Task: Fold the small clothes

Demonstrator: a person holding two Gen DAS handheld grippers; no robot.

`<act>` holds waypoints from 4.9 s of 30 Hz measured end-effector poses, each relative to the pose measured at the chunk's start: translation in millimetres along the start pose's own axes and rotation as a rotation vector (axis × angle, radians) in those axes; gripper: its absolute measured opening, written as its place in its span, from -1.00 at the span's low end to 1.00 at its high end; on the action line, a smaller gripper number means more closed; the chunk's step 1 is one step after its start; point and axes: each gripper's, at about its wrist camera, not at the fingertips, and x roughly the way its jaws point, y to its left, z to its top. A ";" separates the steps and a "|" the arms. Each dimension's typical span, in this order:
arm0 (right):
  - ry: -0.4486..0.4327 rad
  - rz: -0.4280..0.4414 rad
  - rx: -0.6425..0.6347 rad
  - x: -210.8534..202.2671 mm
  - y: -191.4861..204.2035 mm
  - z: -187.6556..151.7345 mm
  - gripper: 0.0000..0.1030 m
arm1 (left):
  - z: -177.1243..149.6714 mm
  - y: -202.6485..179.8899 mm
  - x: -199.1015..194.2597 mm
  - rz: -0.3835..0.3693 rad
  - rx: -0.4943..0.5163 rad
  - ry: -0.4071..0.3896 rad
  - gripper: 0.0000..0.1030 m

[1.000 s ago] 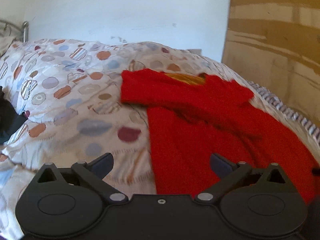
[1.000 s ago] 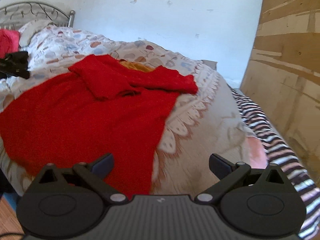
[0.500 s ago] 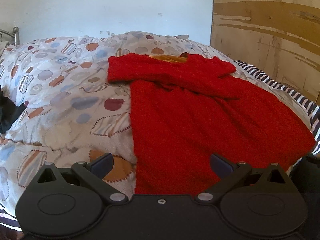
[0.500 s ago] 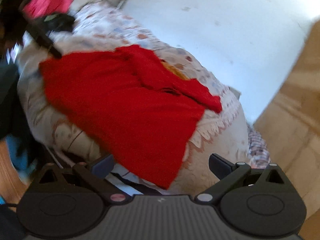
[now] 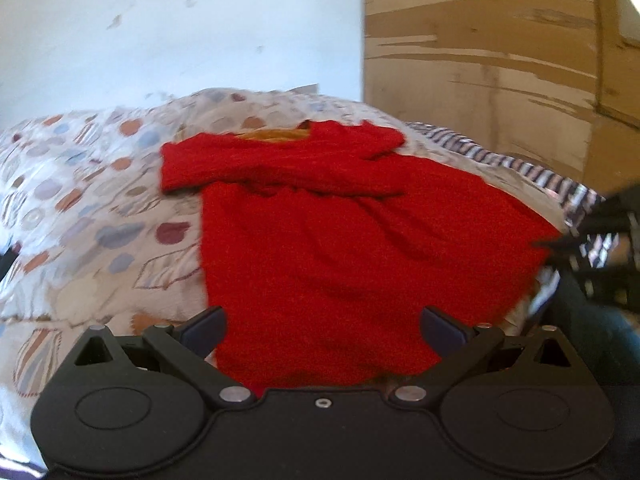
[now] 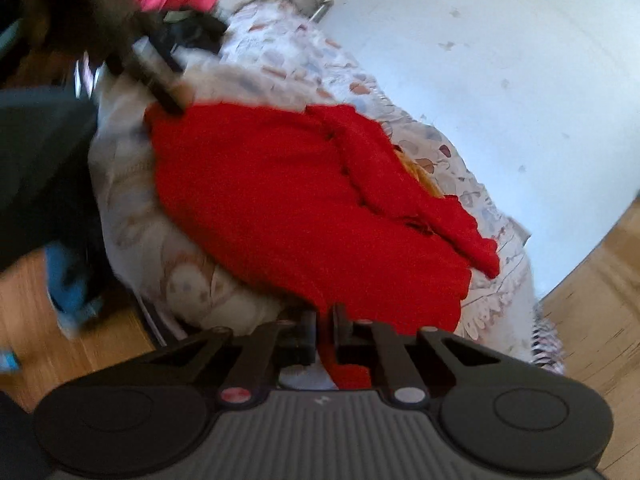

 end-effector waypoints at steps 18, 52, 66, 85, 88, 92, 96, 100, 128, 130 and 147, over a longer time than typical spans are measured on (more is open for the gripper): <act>-0.095 0.159 0.630 59.8 -130.4 41.5 -0.88 | -8.2 -38.4 61.7 0.083 0.221 0.088 0.99; -0.056 0.127 0.589 40.1 -115.5 16.5 -0.59 | 16.4 27.7 19.2 0.251 0.176 -0.038 -0.88; -0.014 -0.212 0.200 35.8 1.5 20.1 0.67 | 97.5 46.0 5.5 0.179 0.021 -0.121 -0.89; -0.152 -0.507 0.191 -58.3 10.7 -0.6 -0.81 | 33.9 3.8 -69.6 0.206 0.014 -0.240 -0.91; -0.190 -0.507 0.177 -87.0 8.7 3.1 -0.81 | 29.6 -5.0 -98.8 0.202 0.016 -0.278 -0.92; -0.236 -0.505 0.185 -137.4 14.7 10.1 -0.81 | 26.5 -16.0 -146.3 0.172 -0.004 -0.309 -0.92; -0.270 -0.492 0.218 -181.4 20.0 17.4 -0.80 | 22.7 -32.9 -189.0 0.157 0.015 -0.341 -0.91; -0.285 -0.472 0.232 -204.2 19.7 24.1 -0.80 | 23.5 -37.8 -210.9 0.133 -0.003 -0.338 -0.91; -0.010 -0.240 0.325 150.6 -218.8 103.4 -0.78 | 211.0 117.5 117.8 0.156 -0.030 -0.014 -0.90; 0.043 -0.207 0.353 182.0 -226.1 94.8 -0.78 | 207.4 130.4 151.1 0.144 -0.067 0.036 -0.90; 0.155 -0.099 0.517 260.6 -242.4 59.7 0.27 | 168.5 181.3 238.9 0.125 -0.294 0.193 -0.24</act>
